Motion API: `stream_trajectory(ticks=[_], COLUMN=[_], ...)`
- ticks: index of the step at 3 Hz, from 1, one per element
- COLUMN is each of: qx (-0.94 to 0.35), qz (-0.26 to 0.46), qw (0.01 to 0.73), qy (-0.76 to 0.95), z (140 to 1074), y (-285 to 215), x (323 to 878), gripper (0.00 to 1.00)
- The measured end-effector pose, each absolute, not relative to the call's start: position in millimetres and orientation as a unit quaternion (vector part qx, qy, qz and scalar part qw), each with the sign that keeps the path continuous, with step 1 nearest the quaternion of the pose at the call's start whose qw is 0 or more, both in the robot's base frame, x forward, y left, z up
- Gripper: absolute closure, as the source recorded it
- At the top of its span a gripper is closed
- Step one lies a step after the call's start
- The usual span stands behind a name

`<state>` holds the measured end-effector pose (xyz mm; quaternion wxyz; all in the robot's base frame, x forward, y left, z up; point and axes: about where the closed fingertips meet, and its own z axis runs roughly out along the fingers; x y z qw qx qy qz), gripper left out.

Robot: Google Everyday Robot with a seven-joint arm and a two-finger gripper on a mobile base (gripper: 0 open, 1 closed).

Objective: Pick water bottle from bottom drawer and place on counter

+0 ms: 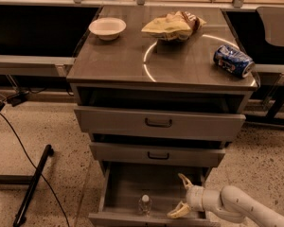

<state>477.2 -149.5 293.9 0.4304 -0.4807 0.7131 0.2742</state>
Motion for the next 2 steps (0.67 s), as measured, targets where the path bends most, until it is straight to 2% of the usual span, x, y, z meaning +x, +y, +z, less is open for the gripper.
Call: stream_trajectory(ticks=[2], qx=[-0.512], qz=[0.304], qw=[0.403], qy=[0.695], z=[265.1], y=[-122.1], x=[475.1], gripper=[0.0])
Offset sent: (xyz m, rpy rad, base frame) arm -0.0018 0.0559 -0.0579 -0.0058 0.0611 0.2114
